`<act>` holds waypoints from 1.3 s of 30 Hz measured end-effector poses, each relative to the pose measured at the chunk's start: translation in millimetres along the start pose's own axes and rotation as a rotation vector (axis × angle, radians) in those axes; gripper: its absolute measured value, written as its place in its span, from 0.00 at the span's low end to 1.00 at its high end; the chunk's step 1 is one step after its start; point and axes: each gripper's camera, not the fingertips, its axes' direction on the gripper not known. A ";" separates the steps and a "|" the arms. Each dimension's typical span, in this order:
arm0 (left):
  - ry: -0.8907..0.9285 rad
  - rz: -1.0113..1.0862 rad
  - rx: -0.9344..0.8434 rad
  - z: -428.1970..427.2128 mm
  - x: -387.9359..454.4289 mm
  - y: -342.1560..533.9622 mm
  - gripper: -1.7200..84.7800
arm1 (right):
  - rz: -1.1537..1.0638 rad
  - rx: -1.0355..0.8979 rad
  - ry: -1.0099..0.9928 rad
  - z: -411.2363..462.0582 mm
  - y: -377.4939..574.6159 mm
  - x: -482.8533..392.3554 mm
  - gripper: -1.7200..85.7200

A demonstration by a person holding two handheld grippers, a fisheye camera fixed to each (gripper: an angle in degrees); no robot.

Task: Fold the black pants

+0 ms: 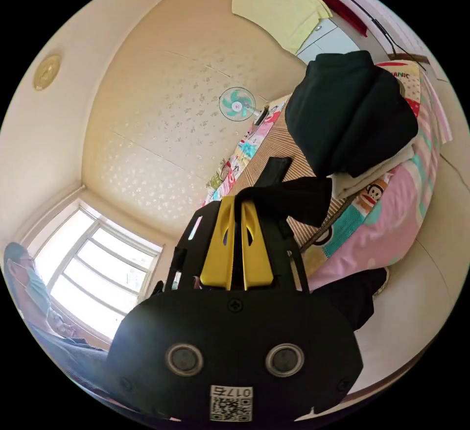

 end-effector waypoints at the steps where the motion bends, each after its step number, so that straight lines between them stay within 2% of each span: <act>1: -0.001 0.008 0.016 -3.3 10.9 1.0 0.07 | -0.045 0.032 0.025 -3.2 1.2 -18.1 0.05; 6: -0.082 -0.020 0.119 1.6 25.0 -10.5 0.06 | -0.167 0.098 0.158 40.0 -17.8 -70.7 0.05; 9: -0.208 -0.033 0.100 37.7 6.3 -47.4 0.06 | -0.145 -0.003 0.255 146.3 -62.7 -90.4 0.06; 11: -0.352 -0.084 0.106 63.3 -17.9 -72.4 0.06 | -0.268 -0.220 0.359 278.9 -98.3 -116.2 0.07; 13: -0.491 -0.203 0.222 83.3 -55.0 -87.6 0.07 | -0.291 -0.301 0.391 357.7 -110.5 -129.4 0.08; 15: -0.515 -0.211 0.326 91.8 -62.5 -85.8 0.09 | -0.307 -0.300 0.354 400.4 -106.8 -143.9 0.09; 17: -0.531 -0.095 0.333 112.3 -46.5 -78.5 0.10 | -0.352 -0.365 0.287 448.3 -78.8 -159.8 0.09; 20: -0.611 0.071 0.029 188.0 -25.8 -61.5 0.10 | -0.420 -0.574 0.367 514.3 -14.2 -149.6 0.05; 22: -0.661 0.183 -0.255 245.1 -23.7 -42.7 0.10 | -0.476 -0.713 0.429 547.8 34.4 -127.4 0.04; 23: -0.701 0.202 -0.300 255.6 -24.4 -37.7 0.10 | -0.505 -0.812 0.482 566.6 66.4 -109.0 0.03; 25: -0.900 0.226 -0.469 288.0 -38.5 -25.2 0.06 | -0.545 -0.972 0.587 587.3 115.7 -78.6 0.03; 26: -0.943 0.228 -0.521 294.7 -44.7 -23.4 0.04 | -0.637 -0.837 0.555 571.5 138.0 -78.0 0.03; 27: -0.963 0.262 -0.607 304.1 -55.1 -20.5 0.02 | -0.648 -0.795 0.560 562.4 147.1 -76.9 0.03; 31: -0.955 0.384 -0.722 303.4 -65.7 -32.0 0.01 | -0.566 -0.767 0.594 514.2 197.3 -68.6 0.02; 35: -1.037 0.473 -0.723 298.8 -70.3 -43.6 0.01 | -0.569 -0.759 0.578 456.2 260.5 -69.9 0.02; 38: -0.906 0.232 -0.646 278.3 -84.6 -64.3 0.01 | -0.503 -0.836 0.592 434.3 277.2 -68.4 0.03; 39: -0.806 0.135 -0.584 264.2 -88.0 -67.6 0.01 | -0.475 -0.869 0.591 432.2 275.9 -67.4 0.03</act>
